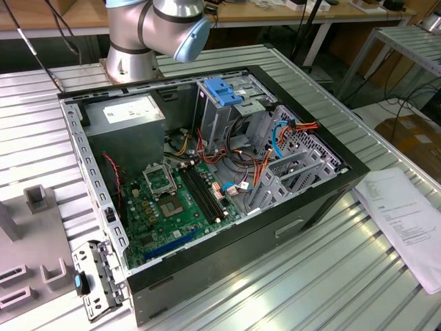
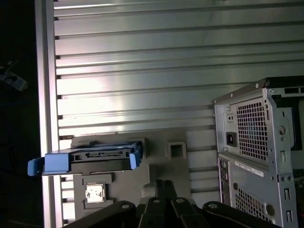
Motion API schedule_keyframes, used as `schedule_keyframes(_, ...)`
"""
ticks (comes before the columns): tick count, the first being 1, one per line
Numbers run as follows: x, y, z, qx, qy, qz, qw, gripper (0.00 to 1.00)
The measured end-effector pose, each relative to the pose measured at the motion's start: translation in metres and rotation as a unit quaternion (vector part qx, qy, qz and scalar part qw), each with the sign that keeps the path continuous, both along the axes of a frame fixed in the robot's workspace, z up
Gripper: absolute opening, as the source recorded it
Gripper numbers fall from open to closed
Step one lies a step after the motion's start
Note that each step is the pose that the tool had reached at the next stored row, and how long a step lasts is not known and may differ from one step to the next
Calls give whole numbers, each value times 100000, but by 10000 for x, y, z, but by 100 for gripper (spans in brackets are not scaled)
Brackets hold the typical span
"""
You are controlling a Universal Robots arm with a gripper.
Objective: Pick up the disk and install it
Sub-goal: 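Reach for the disk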
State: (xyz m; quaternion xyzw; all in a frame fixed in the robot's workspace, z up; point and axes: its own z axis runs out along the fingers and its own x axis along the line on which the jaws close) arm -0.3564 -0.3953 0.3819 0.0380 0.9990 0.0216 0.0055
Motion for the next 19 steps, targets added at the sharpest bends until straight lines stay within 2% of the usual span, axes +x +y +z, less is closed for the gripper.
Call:
schedule_keyframes(15, -200, 0, -7, 0, 31, -2, 100000, 11)
schedule_keyframes(19, -306, 0, -10, 1, 43, 2, 100000, 11)
